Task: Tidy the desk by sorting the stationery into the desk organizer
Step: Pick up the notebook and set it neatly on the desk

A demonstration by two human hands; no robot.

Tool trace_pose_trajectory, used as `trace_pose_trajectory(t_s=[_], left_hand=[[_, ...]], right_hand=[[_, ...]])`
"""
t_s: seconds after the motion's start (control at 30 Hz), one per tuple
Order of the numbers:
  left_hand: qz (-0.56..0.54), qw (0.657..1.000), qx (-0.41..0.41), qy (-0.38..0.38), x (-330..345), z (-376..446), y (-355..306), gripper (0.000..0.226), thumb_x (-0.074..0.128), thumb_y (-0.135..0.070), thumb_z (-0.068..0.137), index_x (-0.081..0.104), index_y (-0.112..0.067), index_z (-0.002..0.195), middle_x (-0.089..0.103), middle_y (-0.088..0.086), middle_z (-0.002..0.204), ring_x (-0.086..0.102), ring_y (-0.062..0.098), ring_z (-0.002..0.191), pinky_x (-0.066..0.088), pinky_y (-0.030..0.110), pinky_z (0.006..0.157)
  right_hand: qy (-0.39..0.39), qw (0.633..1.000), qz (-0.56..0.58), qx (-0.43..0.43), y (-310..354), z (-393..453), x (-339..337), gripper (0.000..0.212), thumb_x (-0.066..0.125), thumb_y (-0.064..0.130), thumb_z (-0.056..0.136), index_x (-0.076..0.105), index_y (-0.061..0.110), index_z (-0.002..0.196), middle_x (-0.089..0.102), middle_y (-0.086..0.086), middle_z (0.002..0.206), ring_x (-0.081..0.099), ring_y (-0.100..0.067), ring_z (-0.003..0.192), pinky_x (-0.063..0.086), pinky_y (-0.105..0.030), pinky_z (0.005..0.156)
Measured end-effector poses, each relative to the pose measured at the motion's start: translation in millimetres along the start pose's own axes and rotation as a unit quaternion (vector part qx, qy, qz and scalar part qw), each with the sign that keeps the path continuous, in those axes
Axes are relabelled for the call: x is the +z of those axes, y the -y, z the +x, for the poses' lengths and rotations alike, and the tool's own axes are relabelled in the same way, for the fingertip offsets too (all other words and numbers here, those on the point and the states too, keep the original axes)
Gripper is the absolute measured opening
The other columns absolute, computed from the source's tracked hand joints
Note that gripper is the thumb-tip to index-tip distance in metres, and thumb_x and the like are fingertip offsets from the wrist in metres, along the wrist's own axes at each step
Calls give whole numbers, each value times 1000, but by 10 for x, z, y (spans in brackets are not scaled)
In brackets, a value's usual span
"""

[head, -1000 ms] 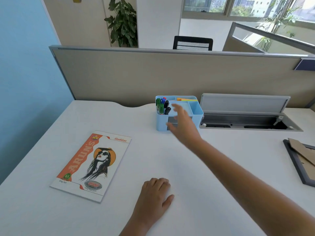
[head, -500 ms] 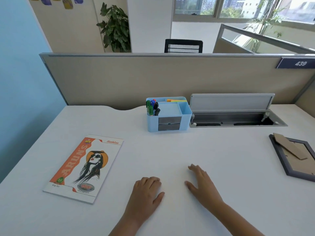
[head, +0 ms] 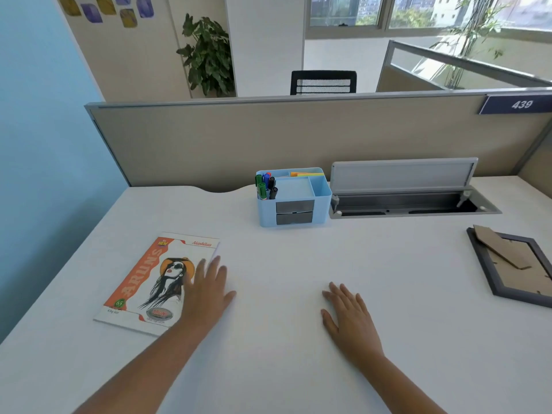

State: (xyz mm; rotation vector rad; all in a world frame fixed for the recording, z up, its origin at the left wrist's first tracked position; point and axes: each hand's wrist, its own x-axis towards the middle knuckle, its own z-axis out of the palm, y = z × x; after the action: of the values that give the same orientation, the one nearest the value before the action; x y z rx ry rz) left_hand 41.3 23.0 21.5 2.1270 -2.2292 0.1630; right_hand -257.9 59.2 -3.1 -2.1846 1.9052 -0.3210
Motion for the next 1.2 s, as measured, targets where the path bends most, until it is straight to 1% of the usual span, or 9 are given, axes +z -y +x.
trace_pose_trajectory(t_s=[0.17, 0.43, 0.6, 0.8, 0.87, 0.93, 1.0, 1.1, 1.2], left_hand=[[-74, 926, -334, 160, -95, -53, 323, 85, 37, -69, 83, 16, -14, 145, 9, 16, 153, 12, 47, 135, 26, 62, 102], [92, 958, -229, 144, -177, -64, 229, 49, 34, -14, 95, 20, -4, 141, 44, 16, 137, 44, 27, 126, 42, 37, 101], [168, 967, -142, 126, -395, -39, 122, 48, 36, -10, 96, 20, -3, 141, 54, 5, 129, 57, 17, 112, 48, 24, 84], [12, 982, -183, 49, -876, -253, -314, 52, 32, -12, 96, 13, -6, 145, 52, 9, 130, 59, 25, 106, 48, 31, 82], [14, 982, -189, 3, -985, -338, -446, 57, 45, -12, 92, 21, -1, 142, 64, 9, 112, 66, 24, 85, 49, 30, 66], [0, 985, -166, -44, -1097, -438, -557, 62, 76, -2, 65, 51, 9, 121, 66, 10, 64, 57, 23, 40, 32, 23, 36], [-61, 982, -148, -104, -1134, -560, -703, 55, 79, 3, 56, 61, 9, 108, 57, 10, 45, 45, 26, 26, 25, 18, 33], [-86, 982, -163, -52, -1273, -705, -1012, 50, 47, -14, 91, 35, -6, 139, 69, 8, 90, 64, 27, 63, 46, 31, 52], [-90, 984, -143, -57, -1220, -828, -1226, 52, 26, -24, 99, 10, -17, 147, 60, -3, 120, 64, 17, 88, 47, 25, 71]], right_hand=[[0, 1000, 11, 1, 19, -14, -14, 81, -5, 57, 74, 29, 30, 141, 14, 13, 156, 4, -6, 145, -12, -22, 111], [-4, 1000, 14, -2, -7, -4, 3, 80, -6, 57, 74, 29, 31, 141, 14, 14, 156, 3, -5, 145, -18, -18, 108], [8, 999, 33, -5, -7, -12, -25, 80, -4, 58, 74, 32, 31, 139, 15, 14, 155, 4, -5, 145, -12, -21, 112], [75, 988, 137, 15, 84, 20, -69, 42, 43, 42, 94, 38, 30, 134, 22, 11, 154, 5, -10, 146, 2, -28, 118], [103, 973, 208, 15, 254, -26, -105, 47, 45, 45, 92, 36, 30, 135, 29, 13, 150, 14, -10, 144, 17, -28, 116], [123, 954, 274, 17, 462, -85, -164, 54, 46, 47, 91, 33, 26, 138, 37, 11, 145, 29, -10, 139, 28, -25, 109], [142, 904, 401, 41, 646, -139, -264, 61, 45, 53, 87, 31, 24, 139, 46, 9, 137, 40, -11, 132, 34, -22, 101], [165, 807, 565, 51, 782, -195, -406, 65, 33, 70, 81, 33, 36, 136, 50, 17, 132, 48, -7, 124, 43, -27, 100], [179, 769, 614, 7, 836, -234, -554, 66, 32, 75, 77, 33, 43, 135, 51, 18, 134, 51, -5, 122, 48, -35, 100]])
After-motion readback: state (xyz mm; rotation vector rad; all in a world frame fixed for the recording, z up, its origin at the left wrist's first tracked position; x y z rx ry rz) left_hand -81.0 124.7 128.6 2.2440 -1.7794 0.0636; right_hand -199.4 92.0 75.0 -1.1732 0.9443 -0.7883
